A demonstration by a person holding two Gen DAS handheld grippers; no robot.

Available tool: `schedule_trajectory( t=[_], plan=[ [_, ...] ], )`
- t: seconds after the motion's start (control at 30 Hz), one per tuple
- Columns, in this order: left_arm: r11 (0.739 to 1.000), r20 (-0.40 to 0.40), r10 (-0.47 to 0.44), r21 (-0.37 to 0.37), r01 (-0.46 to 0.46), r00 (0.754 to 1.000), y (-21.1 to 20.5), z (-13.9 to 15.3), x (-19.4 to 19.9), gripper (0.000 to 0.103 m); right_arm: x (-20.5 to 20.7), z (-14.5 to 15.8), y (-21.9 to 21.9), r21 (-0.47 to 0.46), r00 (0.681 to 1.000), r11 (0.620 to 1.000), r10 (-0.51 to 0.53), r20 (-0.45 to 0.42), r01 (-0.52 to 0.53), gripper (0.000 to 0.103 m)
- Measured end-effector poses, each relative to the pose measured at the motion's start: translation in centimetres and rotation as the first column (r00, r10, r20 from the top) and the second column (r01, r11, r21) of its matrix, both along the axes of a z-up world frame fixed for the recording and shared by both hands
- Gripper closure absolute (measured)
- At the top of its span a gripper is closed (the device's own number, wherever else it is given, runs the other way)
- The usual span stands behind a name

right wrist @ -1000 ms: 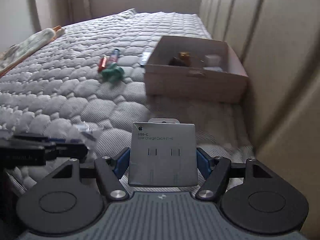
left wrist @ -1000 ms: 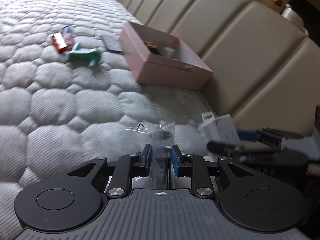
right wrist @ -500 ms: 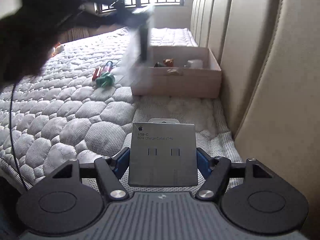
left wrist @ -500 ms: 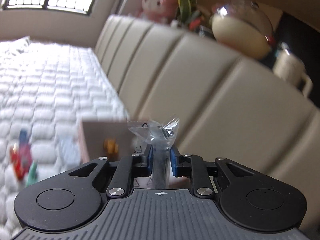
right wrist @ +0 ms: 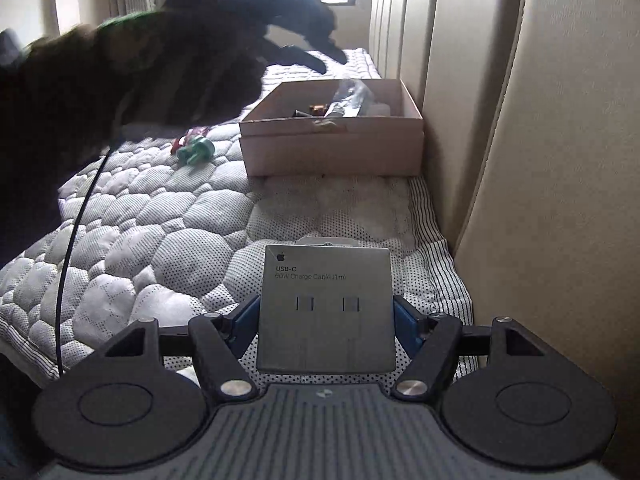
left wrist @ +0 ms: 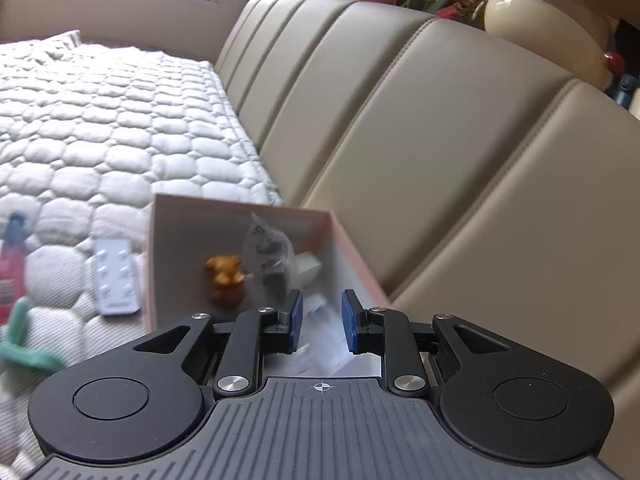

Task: Organize rigid objects
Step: 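Lower the clear bag into the pink box and open the left tool, then lower the USB-C cable box into the pink box and open the right tool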

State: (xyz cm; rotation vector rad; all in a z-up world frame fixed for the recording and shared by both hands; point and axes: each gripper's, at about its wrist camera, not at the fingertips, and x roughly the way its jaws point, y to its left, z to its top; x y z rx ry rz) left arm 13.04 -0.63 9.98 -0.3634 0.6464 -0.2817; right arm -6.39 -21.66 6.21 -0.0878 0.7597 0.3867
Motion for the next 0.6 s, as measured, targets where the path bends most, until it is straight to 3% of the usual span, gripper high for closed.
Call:
schedule_trajectory(
  t=[0.23,0.43,0.6],
  plan=[
    [1.0,0.004,0.011,0.018,-0.011,1.0,4.2,-1.4,-7.4,0.08,0.7,0.0,1.4,-0.042,1.0,0.999,0.003,0.007,-0.003,0.034],
    [0.998,-0.023,0.048,0.03,-0.047,0.999,8.2,-3.9,-12.7,0.08,2.9,1.8,1.6,-0.051,0.999,0.998,-0.036,-0.003,0.036,0.034],
    [0.995,-0.073,0.096,-0.016,-0.098,0.993,11.3,-5.7,-15.6,0.08,6.2,6.5,2.2,-0.07,0.988,0.992,-0.1,0.121,0.109,0.034]
  ],
)
